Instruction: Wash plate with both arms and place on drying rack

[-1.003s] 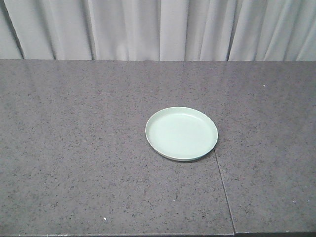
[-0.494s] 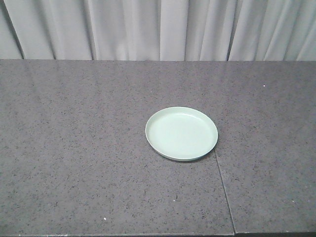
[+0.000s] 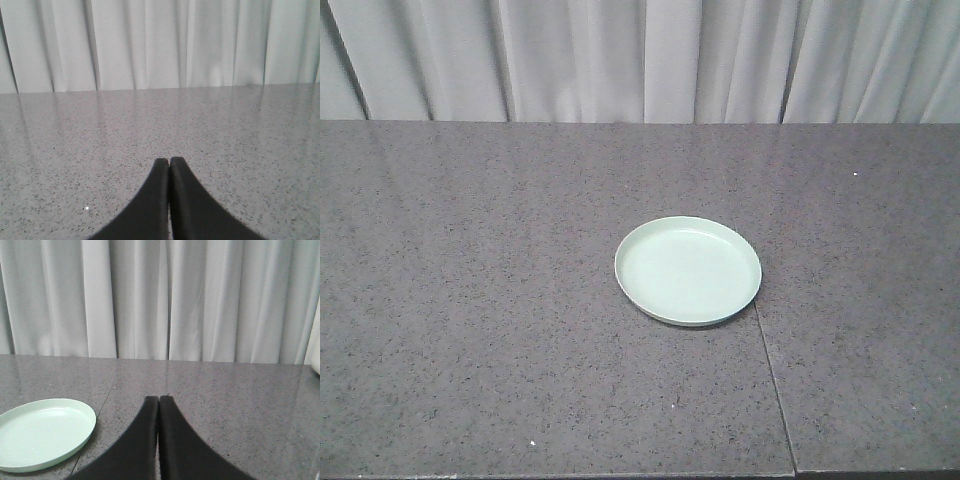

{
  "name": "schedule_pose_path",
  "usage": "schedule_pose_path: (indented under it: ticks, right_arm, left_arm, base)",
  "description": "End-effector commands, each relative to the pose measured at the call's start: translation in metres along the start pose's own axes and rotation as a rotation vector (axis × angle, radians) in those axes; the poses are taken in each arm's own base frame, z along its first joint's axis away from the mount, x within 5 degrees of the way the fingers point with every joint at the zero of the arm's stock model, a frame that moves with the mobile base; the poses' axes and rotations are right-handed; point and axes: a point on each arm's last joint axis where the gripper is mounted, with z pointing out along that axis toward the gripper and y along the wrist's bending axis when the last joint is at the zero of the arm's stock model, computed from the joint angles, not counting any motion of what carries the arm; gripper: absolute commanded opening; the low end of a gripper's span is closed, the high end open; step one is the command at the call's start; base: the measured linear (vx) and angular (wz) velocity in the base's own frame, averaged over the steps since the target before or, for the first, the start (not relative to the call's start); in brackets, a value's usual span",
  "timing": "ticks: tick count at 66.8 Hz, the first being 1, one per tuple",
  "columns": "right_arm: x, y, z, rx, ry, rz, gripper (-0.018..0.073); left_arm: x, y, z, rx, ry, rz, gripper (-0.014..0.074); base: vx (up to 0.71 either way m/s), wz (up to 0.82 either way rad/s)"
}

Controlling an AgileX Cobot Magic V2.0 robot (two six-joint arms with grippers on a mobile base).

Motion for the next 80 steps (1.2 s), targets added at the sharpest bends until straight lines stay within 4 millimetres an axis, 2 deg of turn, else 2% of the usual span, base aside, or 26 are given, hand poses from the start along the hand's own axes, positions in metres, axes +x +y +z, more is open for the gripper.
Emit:
schedule_pose_path:
  ticks: [1, 14, 31, 45, 62, 71, 80]
  right_arm:
    - [-0.037, 0.0, 0.01, 0.0, -0.01, -0.006, -0.0004]
    - [-0.077, 0.0, 0.038, -0.005, 0.169, -0.017, -0.0004]
    - [-0.101, 0.004, 0.081, -0.071, 0.419, -0.095, 0.0002]
    - [-0.114, 0.012, 0.111, -0.18, 0.517, -0.123, 0.0039]
    - [-0.109, 0.024, 0.153, -0.282, 0.612, -0.166, 0.0158]
    - [-0.095, 0.044, 0.171, -0.335, 0.678, -0.256, 0.0211]
    - [-0.08, 0.055, 0.192, -0.321, 0.774, -0.252, 0.0256]
  left_arm:
    - [-0.017, -0.001, -0.003, 0.011, -0.116, -0.018, -0.0006]
    - [-0.017, -0.001, -0.003, 0.011, -0.116, -0.018, -0.0006]
    - [-0.017, -0.001, -0.003, 0.011, -0.116, -0.018, -0.0006]
    - [-0.017, -0.001, -0.003, 0.011, -0.116, -0.018, -0.0006]
    - [-0.017, -0.001, -0.003, 0.011, -0.116, -0.018, -0.0006]
    - [-0.017, -0.001, -0.003, 0.011, -0.116, -0.018, -0.0006]
    - [-0.017, -0.001, -0.003, 0.011, -0.116, -0.018, -0.0006]
  base:
    - [0.0, 0.0]
    - [0.0, 0.0]
    - [0.0, 0.0]
    - [0.0, 0.0]
    - [0.0, 0.0]
    - [0.0, 0.0]
    - [0.0, 0.0]
